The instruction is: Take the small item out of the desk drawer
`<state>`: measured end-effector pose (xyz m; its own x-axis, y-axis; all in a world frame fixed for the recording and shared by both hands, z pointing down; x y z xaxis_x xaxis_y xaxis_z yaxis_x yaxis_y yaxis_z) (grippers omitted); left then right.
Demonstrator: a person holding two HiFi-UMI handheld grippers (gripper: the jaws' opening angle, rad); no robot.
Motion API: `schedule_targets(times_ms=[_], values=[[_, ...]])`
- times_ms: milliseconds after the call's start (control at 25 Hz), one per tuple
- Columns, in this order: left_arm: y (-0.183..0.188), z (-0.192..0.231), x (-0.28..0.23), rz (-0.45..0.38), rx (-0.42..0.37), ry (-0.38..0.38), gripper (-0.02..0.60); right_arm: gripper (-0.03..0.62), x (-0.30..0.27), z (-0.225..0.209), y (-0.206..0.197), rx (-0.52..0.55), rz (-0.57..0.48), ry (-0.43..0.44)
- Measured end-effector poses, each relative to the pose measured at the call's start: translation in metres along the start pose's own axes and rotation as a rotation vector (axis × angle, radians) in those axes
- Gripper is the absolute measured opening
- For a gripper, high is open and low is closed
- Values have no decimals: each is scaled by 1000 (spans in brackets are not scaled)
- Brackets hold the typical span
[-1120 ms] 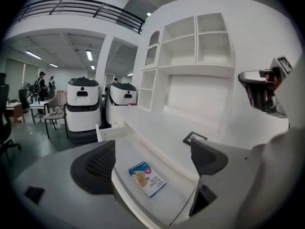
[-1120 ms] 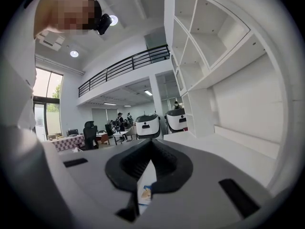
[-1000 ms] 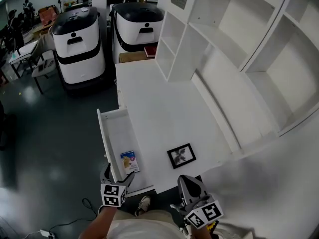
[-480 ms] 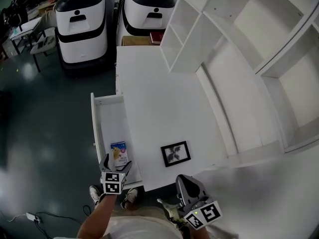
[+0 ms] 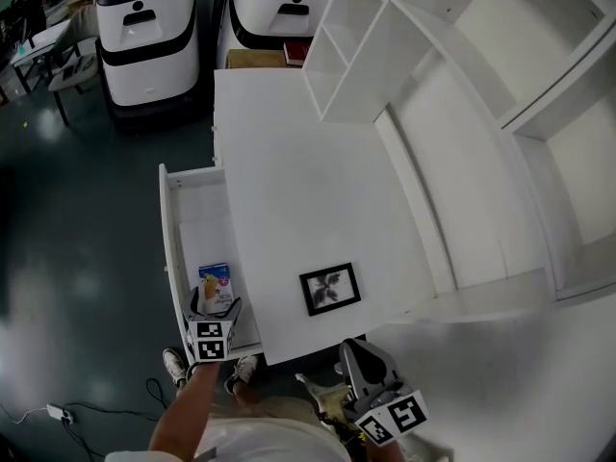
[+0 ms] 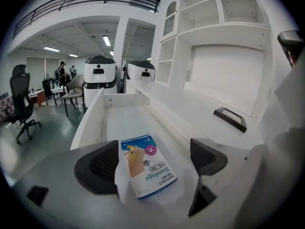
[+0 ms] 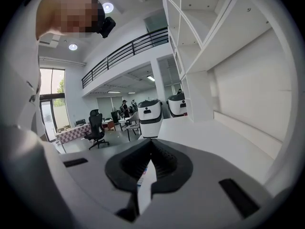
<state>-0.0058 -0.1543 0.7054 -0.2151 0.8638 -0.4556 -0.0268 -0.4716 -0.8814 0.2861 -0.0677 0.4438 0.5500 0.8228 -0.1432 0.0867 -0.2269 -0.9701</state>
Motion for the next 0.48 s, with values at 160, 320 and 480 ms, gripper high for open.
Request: schedule_targets(times_ms=[160, 320, 480], values=[[-14, 3, -13, 57, 13, 20, 482, 9, 7, -9, -3, -5, 13, -26], [-27, 0, -25, 93, -9, 29, 482, 9, 10, -14, -6, -8, 24, -48], [-40, -3, -33, 122, -19, 36, 482, 9, 12, -19, -9, -16, 32, -63]])
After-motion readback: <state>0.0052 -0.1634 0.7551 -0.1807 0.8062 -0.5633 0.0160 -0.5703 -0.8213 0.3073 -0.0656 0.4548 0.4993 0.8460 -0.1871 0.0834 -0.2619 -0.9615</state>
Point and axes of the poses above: the fingertips, and each gripper's own axes: x backward along the fingers, z to its left, y out of its top, the point moved 9 cm from there along x, backward along the fingers, and after that the axes turned 9 degrees about -z, right-handed, at the moved point
